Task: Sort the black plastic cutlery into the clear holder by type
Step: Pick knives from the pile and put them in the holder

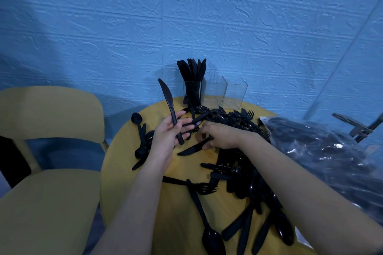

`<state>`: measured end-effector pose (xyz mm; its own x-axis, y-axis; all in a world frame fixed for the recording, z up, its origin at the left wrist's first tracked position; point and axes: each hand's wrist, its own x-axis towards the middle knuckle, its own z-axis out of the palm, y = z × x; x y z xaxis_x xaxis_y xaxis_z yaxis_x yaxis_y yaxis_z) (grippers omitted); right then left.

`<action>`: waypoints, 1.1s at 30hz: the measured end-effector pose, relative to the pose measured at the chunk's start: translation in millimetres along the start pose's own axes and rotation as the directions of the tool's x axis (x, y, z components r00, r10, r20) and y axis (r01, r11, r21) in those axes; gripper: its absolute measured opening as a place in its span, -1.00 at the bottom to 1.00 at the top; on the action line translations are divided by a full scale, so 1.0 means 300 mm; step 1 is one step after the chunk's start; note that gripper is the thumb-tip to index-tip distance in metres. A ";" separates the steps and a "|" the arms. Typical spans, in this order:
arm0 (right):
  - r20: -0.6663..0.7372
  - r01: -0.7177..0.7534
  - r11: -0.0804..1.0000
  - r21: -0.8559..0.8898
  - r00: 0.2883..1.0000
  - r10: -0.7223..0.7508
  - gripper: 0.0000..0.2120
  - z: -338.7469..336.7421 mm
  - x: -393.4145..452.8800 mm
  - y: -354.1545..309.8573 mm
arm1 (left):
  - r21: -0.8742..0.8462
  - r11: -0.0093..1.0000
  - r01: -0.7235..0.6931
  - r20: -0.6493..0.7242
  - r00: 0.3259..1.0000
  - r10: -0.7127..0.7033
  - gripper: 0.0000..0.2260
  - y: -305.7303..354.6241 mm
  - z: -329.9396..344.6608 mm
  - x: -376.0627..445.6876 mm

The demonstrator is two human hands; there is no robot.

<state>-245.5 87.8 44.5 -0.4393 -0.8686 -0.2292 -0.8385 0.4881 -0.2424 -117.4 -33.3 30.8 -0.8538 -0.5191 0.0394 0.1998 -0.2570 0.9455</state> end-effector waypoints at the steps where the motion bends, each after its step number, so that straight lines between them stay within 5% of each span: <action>1: 0.004 0.010 1.000 0.014 1.000 -0.010 -0.81 0.000 0.002 0.000 | -0.002 1.000 -0.003 -0.004 1.000 0.003 -0.75 0.000 -0.002 0.000; 13: -0.258 0.058 0.975 0.216 0.966 0.000 -0.93 0.001 -0.052 0.027 | -0.198 0.974 -0.110 -0.110 0.990 0.089 -0.78 0.009 -0.040 0.020; 16: -0.443 0.082 0.929 0.362 0.892 0.094 -0.93 -0.014 -0.068 0.005 | -0.228 0.969 -0.096 -0.115 0.991 0.071 -0.77 0.008 -0.041 0.021; 19: -0.581 0.216 0.763 0.610 0.776 0.245 -0.94 -0.046 -0.073 -0.029 | -0.156 0.987 -0.041 -0.044 0.998 0.035 -0.78 0.003 -0.022 0.014; 25: -0.525 0.396 0.416 0.818 0.810 0.262 -0.93 -0.068 -0.072 -0.101 | 0.039 0.999 0.017 0.196 0.980 -0.025 -0.76 -0.018 0.017 -0.004; 29: -0.501 0.384 0.387 0.839 0.822 0.271 -0.92 -0.053 -0.052 -0.103 | 0.107 0.994 -0.002 0.351 0.936 -0.036 -0.77 -0.023 0.021 -0.013; 33: -0.488 0.368 0.384 0.847 0.824 0.286 -0.95 -0.047 -0.046 -0.092 | 0.117 0.993 0.003 0.366 0.929 -0.046 -0.80 -0.027 0.025 -0.015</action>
<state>-220.8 85.0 67.7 -0.7598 -0.6179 0.2022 -0.2112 -0.0596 -0.9756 -118.8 -22.9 25.4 -0.9788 -0.1720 0.1116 0.1398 -0.1616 0.9769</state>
